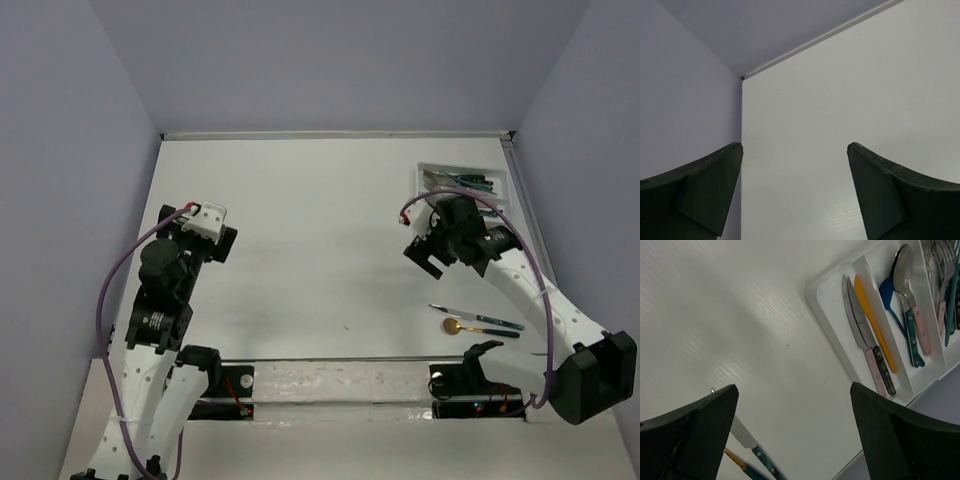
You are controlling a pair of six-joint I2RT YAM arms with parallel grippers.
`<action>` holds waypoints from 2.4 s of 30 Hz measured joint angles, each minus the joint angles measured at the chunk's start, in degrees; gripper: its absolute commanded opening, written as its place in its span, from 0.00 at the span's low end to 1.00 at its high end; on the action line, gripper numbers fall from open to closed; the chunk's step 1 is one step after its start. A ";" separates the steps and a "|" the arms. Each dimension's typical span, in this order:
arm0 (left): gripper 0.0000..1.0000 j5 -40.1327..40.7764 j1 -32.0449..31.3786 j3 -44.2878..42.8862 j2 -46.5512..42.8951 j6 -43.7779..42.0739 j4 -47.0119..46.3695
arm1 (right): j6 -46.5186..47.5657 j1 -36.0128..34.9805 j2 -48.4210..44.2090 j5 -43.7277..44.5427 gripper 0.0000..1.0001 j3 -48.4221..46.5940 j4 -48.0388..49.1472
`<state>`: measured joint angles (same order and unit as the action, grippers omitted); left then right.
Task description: Sort the eating utensils into containers
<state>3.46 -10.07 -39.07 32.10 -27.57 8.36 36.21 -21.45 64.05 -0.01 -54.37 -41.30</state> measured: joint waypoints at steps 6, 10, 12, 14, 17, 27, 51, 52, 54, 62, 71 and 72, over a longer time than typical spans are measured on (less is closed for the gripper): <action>0.99 -11.30 -0.17 5.07 -1.07 -1.07 -0.48 | 6.91 0.00 5.77 6.95 0.98 1.62 -1.79; 0.99 -14.32 -0.46 11.45 -0.90 -1.84 -1.40 | 14.10 0.00 10.54 6.51 0.97 4.24 -2.56; 0.99 -15.30 -0.79 14.53 -0.90 -2.49 -3.50 | 17.09 0.31 10.86 4.98 0.97 5.64 -2.43; 0.99 -16.15 -1.22 17.35 -1.27 -3.58 -4.70 | 20.28 0.96 9.53 2.34 0.98 8.46 -1.90; 0.99 -16.70 -1.77 18.97 -1.99 -3.93 -5.40 | 22.25 2.01 6.95 1.44 0.98 11.72 -1.46; 0.99 -13.68 -2.36 20.98 -5.38 -4.52 -11.47 | 32.11 13.60 -7.58 4.76 0.97 18.86 -11.56; 0.99 -7.48 -3.06 21.79 -6.95 -4.52 -13.35 | 39.28 17.70 -6.40 6.91 0.88 28.39 -10.21; 0.99 -7.41 -3.06 21.81 -6.95 -4.52 -13.35 | 39.41 17.68 -6.05 7.06 0.81 28.44 -9.75; 0.99 -7.02 -3.06 21.81 -6.95 -4.50 -13.42 | 39.47 17.70 -5.38 7.19 0.70 28.44 -9.35; 0.99 -6.01 -3.06 21.92 -6.95 -4.50 -14.25 | 38.95 17.70 -3.21 6.40 0.48 27.56 -7.61; 0.99 -4.90 -3.06 23.52 -6.95 -4.52 -15.50 | 39.32 17.73 -5.53 3.45 0.00 27.43 -4.48; 0.99 -4.85 -3.08 23.52 -6.95 -4.52 -15.54 | 39.30 17.73 -6.10 2.56 0.00 27.45 -3.93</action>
<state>-1.39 -13.15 -15.55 25.15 -32.10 -7.18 75.50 -3.73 57.95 2.55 -26.92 -45.23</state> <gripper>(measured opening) 0.989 0.056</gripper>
